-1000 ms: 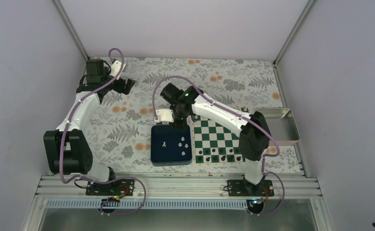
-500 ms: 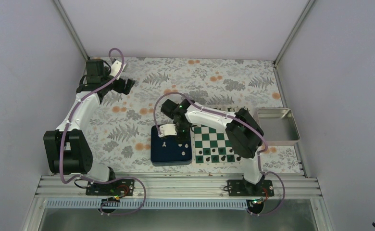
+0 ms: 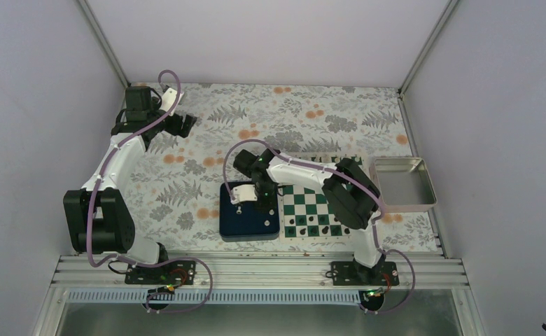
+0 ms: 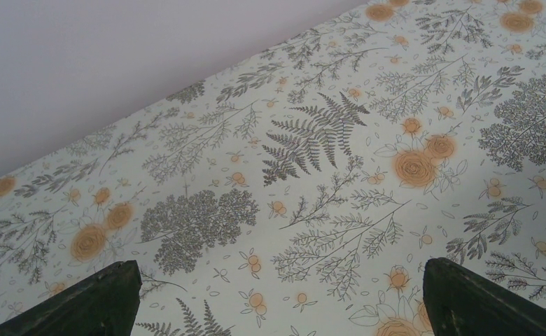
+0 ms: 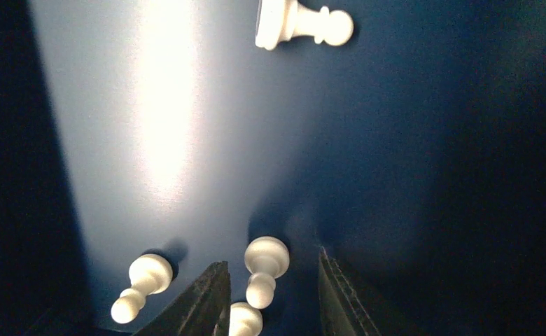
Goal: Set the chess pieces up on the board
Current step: Pick up the chess piece from the storage box.
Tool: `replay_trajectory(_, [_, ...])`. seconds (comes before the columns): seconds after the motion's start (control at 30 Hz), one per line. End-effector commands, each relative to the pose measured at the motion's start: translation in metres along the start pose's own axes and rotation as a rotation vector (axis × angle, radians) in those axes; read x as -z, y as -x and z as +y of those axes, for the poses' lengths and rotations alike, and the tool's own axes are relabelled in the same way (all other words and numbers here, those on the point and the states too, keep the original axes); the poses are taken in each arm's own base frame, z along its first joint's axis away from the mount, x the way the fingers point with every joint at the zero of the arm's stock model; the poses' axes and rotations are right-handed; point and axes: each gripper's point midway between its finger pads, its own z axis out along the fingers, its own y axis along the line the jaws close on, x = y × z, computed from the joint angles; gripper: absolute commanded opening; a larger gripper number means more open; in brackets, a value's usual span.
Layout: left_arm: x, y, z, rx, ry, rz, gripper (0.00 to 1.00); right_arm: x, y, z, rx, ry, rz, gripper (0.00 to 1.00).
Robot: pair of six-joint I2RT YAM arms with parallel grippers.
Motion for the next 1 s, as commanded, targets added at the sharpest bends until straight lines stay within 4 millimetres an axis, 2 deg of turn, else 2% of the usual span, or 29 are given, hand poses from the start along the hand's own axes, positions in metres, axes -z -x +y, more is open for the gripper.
replay_trajectory(0.0, [0.005,0.004,-0.002,-0.018,-0.008,-0.017,1.00,-0.008,-0.003,0.003,0.021,0.008,0.023,0.35])
replay_trajectory(0.13, [0.005,0.004,-0.001,-0.017,-0.008,-0.018,1.00,-0.014,-0.005,0.002,0.020,0.004,0.033,0.31])
replay_trajectory(0.23, [0.005,0.004,-0.002,-0.019,-0.007,-0.018,1.00,-0.016,-0.004,0.001,0.018,-0.003,0.032,0.19])
replay_trajectory(0.3, [0.005,0.004,-0.002,-0.019,-0.007,-0.019,1.00,-0.012,0.000,-0.002,0.019,-0.015,0.014,0.12])
replay_trajectory(0.47, [0.004,0.003,-0.001,-0.017,-0.007,-0.016,1.00,0.007,0.009,-0.002,0.022,-0.024,-0.029,0.06])
replay_trajectory(0.57, [0.005,0.004,-0.001,-0.017,-0.005,-0.017,1.00,0.032,0.019,-0.003,0.025,-0.033,-0.083,0.04])
replay_trajectory(0.7, [0.005,0.004,-0.001,-0.017,-0.006,-0.018,1.00,0.087,0.024,-0.020,0.003,-0.107,-0.162,0.04])
replay_trajectory(0.77, [0.006,0.005,-0.001,-0.018,-0.007,-0.021,1.00,0.114,0.014,-0.034,-0.036,-0.150,-0.187,0.04])
replay_trajectory(0.83, [0.006,0.006,-0.001,-0.018,-0.007,-0.021,1.00,0.136,-0.005,-0.052,-0.087,-0.206,-0.189,0.04])
replay_trajectory(0.97, [0.006,0.006,-0.001,-0.019,-0.006,-0.023,1.00,0.158,-0.061,-0.087,-0.222,-0.282,-0.168,0.04])
